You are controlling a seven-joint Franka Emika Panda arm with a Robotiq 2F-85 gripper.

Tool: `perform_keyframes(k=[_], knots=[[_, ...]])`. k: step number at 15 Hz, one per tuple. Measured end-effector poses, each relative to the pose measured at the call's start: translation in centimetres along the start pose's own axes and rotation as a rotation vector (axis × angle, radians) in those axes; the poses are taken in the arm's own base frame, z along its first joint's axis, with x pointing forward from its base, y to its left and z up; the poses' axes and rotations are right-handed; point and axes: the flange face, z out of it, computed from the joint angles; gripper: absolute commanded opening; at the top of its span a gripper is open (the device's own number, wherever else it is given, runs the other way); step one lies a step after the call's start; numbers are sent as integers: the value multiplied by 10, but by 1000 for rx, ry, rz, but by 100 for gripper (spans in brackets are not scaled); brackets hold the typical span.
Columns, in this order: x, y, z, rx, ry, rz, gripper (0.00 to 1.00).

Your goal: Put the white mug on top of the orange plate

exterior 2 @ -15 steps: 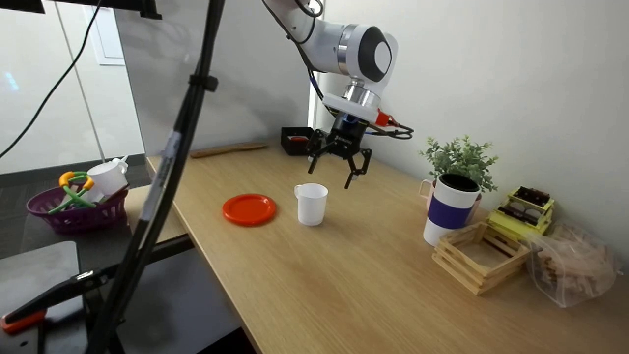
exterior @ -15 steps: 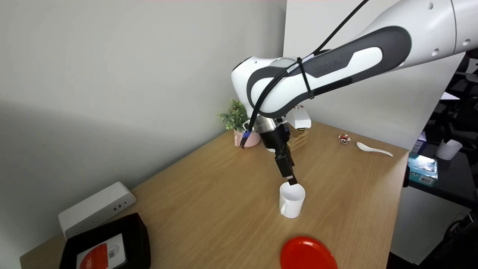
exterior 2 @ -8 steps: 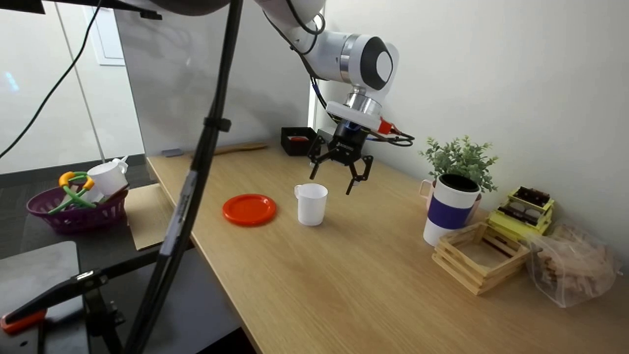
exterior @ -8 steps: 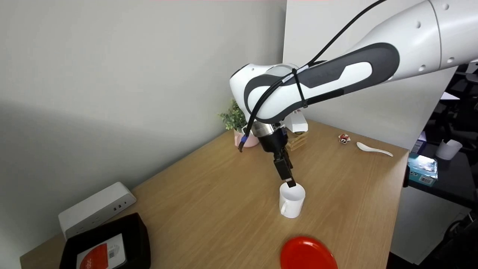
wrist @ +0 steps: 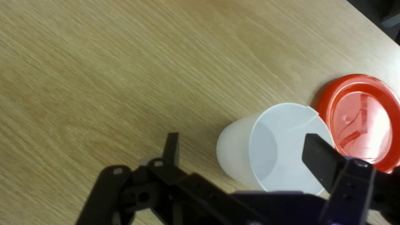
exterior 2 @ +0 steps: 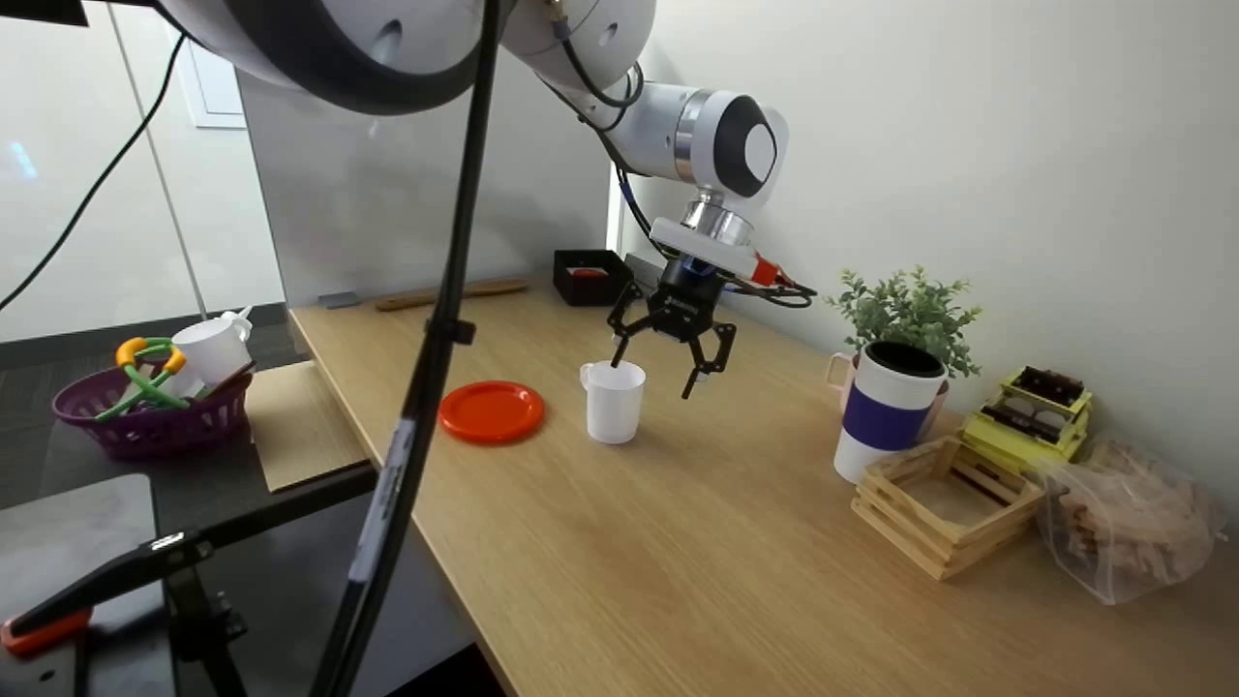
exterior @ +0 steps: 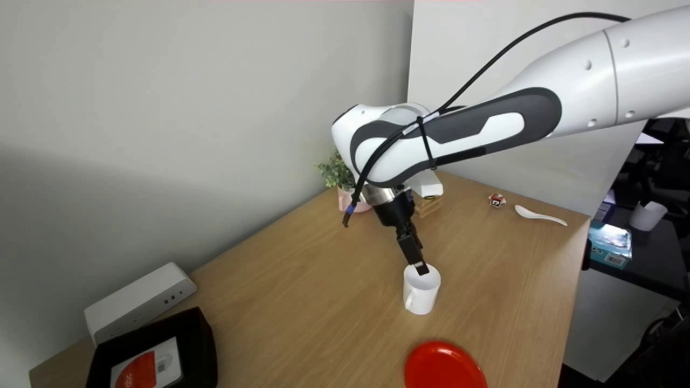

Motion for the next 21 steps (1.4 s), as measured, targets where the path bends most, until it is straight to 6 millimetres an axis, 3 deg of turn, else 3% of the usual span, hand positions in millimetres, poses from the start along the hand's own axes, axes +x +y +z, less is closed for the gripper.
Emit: perform_keyframes(k=[7, 8, 9, 12, 19, 21], knots=[[3, 4, 3, 0, 4, -22, 100], [3, 4, 2, -1, 7, -23, 90], [3, 4, 0, -2, 9, -23, 74], [2, 4, -3, -6, 15, -26, 52], [3, 5, -1, -4, 13, -32, 4], [3, 5, 0, -1, 7, -34, 0]])
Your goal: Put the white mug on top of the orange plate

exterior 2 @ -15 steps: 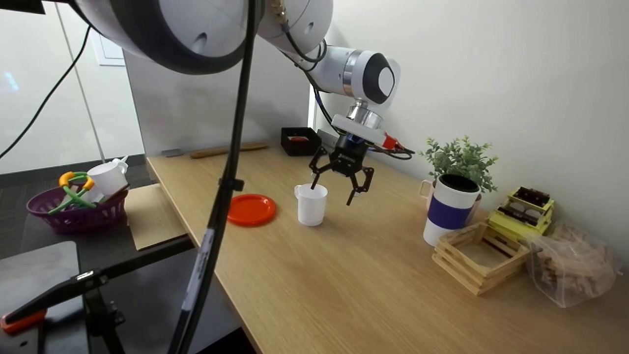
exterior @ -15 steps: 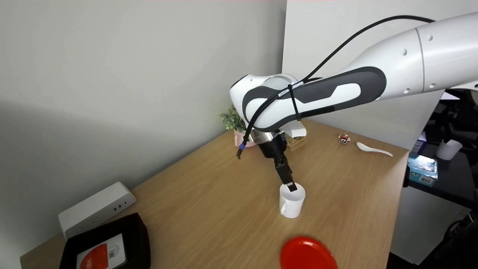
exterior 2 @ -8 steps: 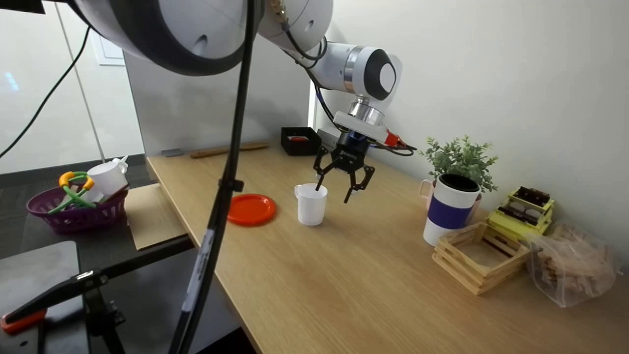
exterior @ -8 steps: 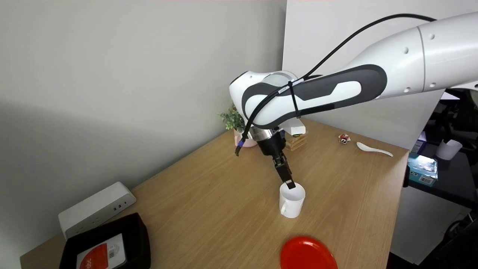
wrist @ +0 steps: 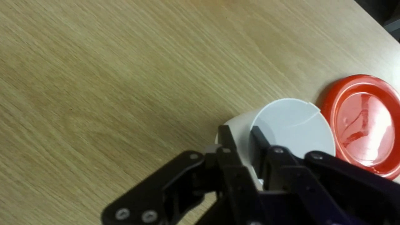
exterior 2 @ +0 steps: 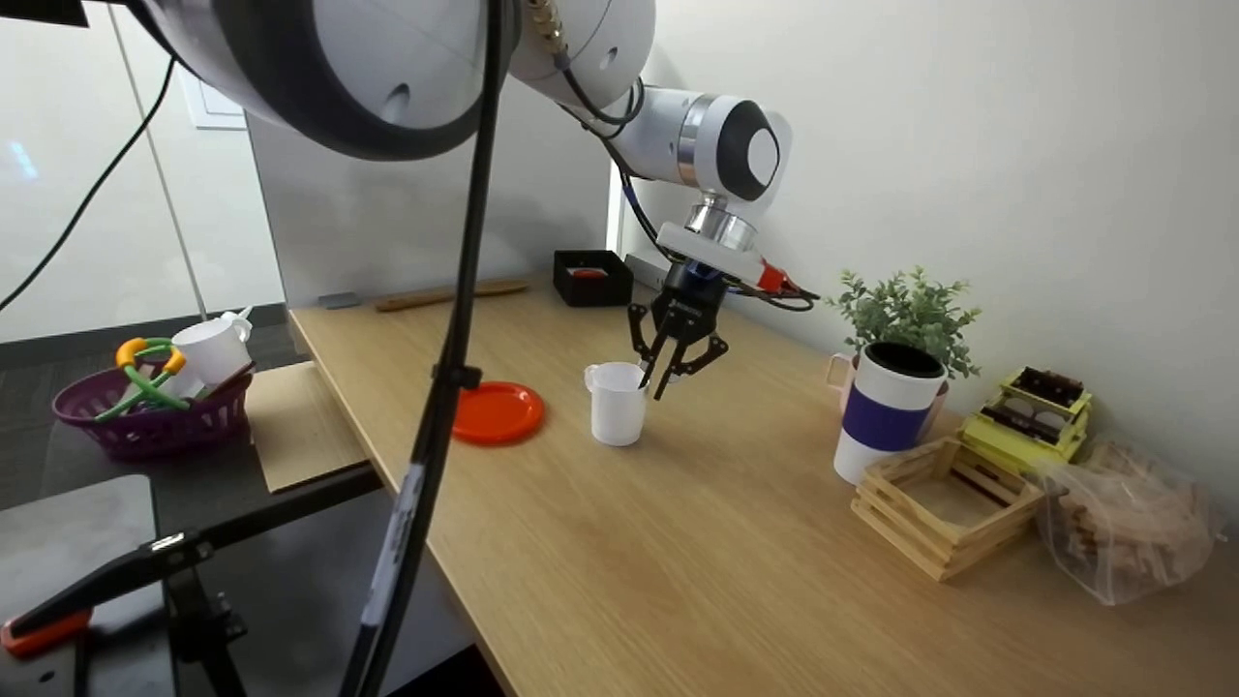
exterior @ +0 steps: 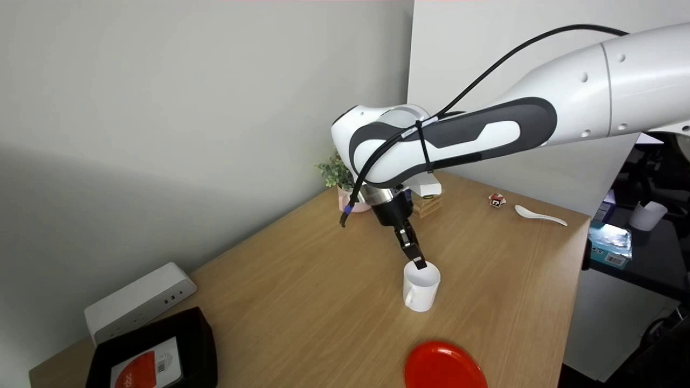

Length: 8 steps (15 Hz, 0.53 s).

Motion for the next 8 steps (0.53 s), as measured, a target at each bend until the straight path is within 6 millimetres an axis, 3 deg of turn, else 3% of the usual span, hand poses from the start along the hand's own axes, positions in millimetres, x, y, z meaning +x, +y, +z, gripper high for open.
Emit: perform_keyframes(k=[8], knots=[[6, -13, -1, -9, -11, -10, 0]])
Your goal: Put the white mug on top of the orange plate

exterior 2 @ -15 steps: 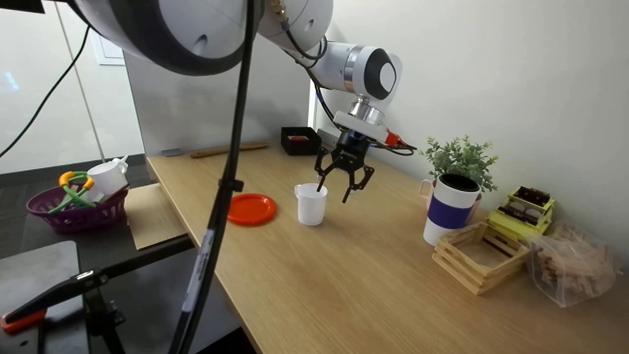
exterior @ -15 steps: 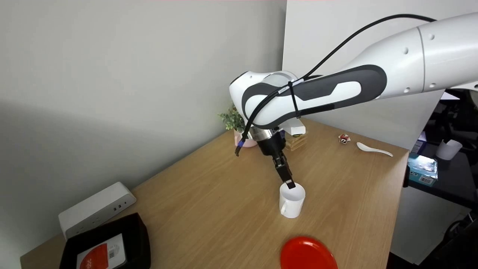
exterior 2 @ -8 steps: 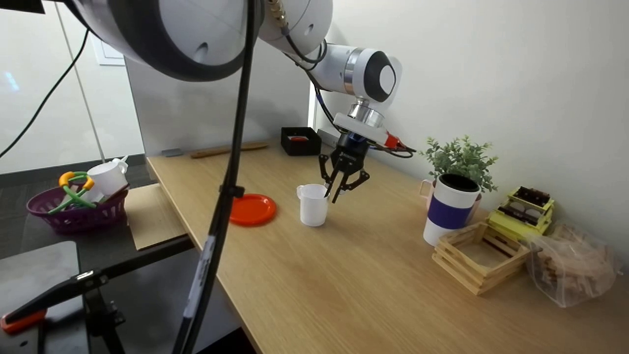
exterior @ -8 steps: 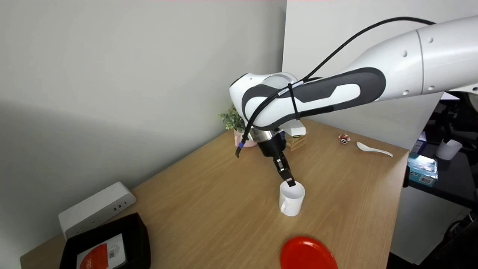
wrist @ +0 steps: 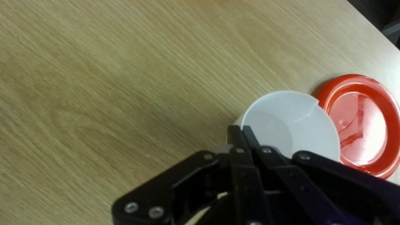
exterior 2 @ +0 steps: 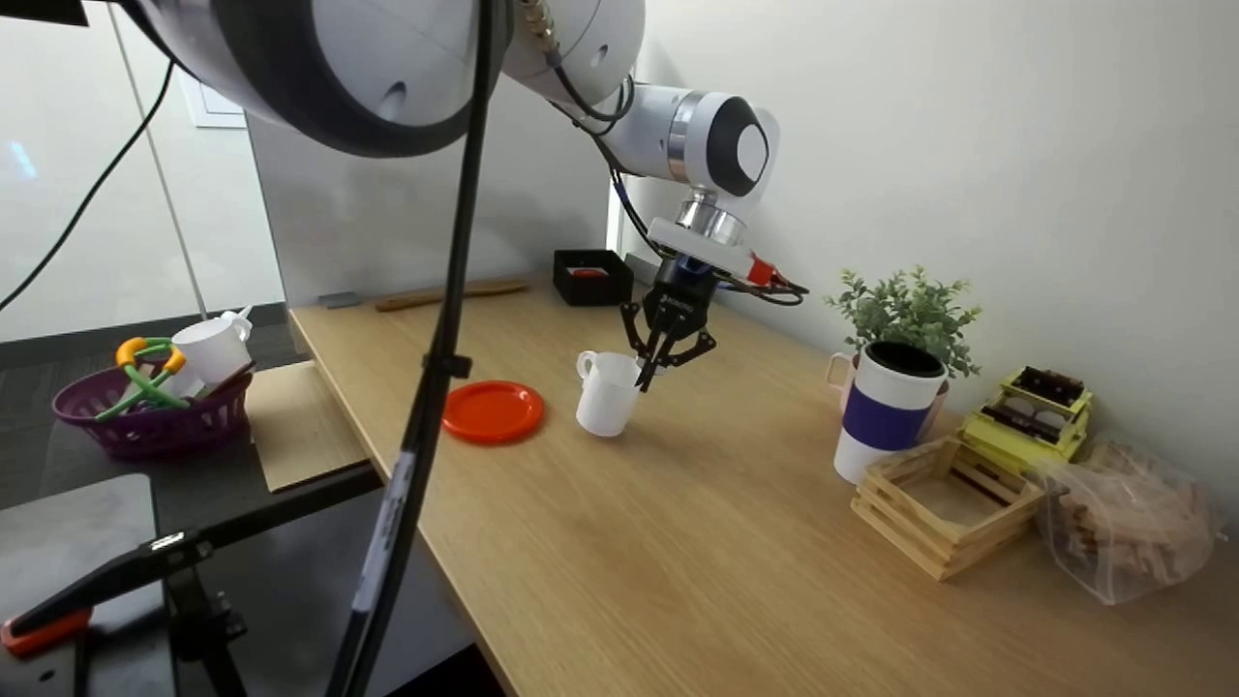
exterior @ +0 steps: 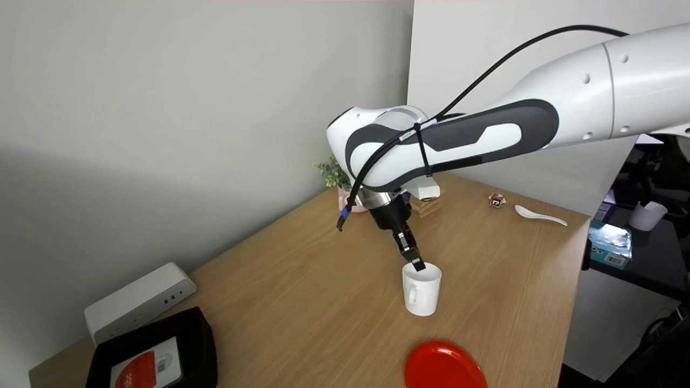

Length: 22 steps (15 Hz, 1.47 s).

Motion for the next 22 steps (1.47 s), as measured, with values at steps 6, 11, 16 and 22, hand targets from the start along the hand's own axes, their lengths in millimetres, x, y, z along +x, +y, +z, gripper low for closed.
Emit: perform_keyframes(k=[6, 11, 16, 22], knots=[[6, -13, -11, -36, 6, 49, 0], [7, -18, -24, -70, 23, 110, 0], [9, -24, -33, -85, 41, 157, 0], [16, -37, -35, -94, 39, 153, 0]])
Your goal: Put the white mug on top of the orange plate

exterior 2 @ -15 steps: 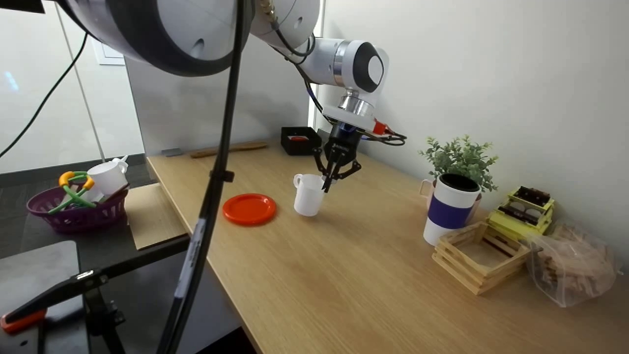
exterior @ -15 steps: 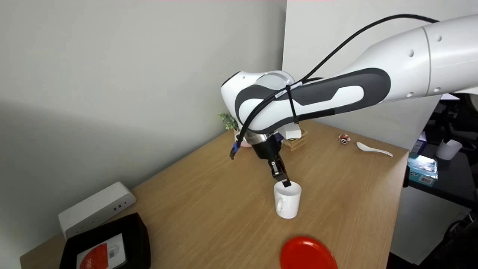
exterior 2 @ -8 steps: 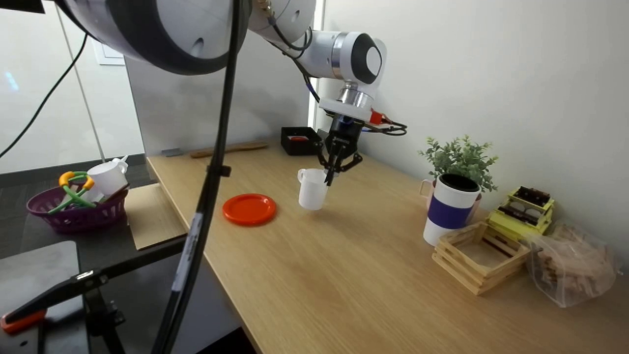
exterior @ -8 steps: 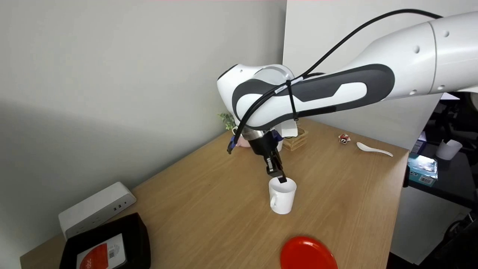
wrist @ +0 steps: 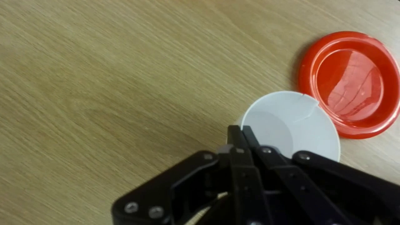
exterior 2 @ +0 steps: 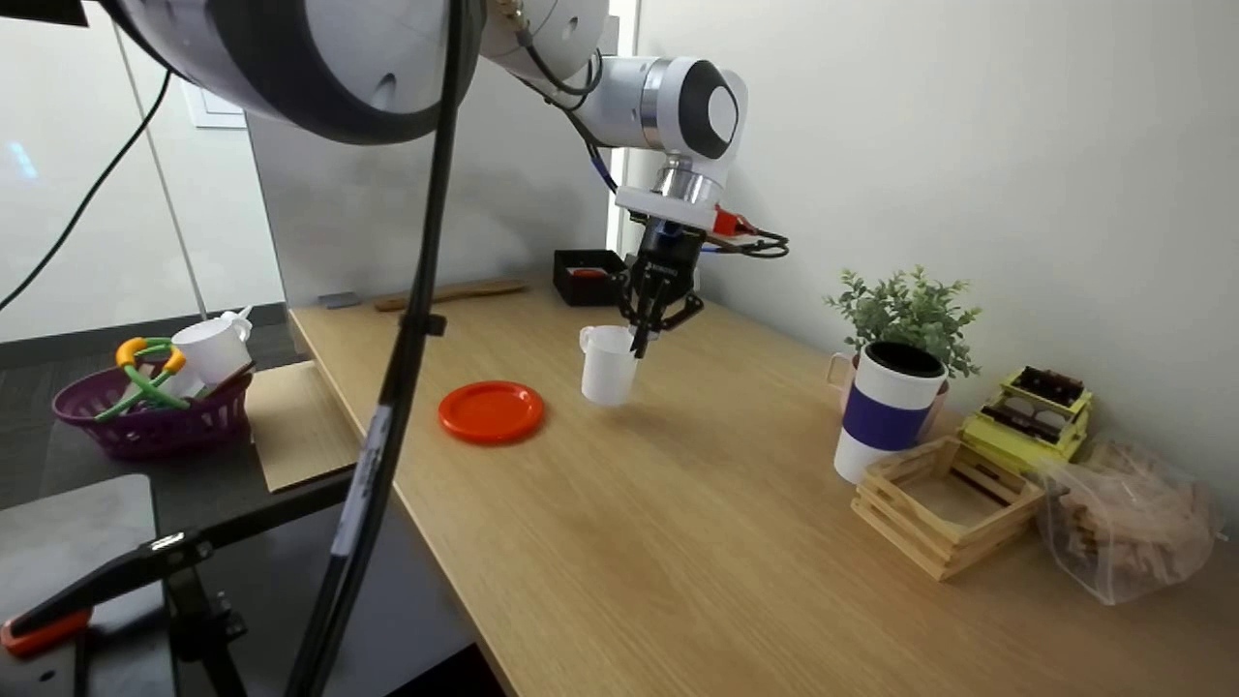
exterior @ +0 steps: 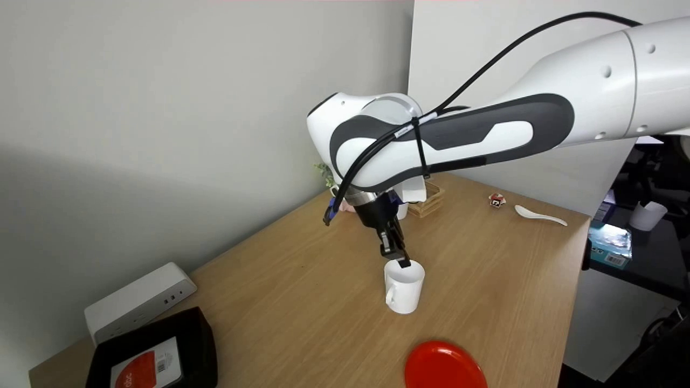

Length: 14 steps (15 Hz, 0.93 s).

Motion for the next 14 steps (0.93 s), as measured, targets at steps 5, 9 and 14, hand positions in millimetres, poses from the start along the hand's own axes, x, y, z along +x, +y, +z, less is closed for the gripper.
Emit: perform_keyframes(k=[5, 9, 14], knots=[[5, -14, -1, -8, -3, -18, 0], [10, -29, -2, -17, -4, -37, 0], [16, -50, -1, -28, -9, -60, 0]])
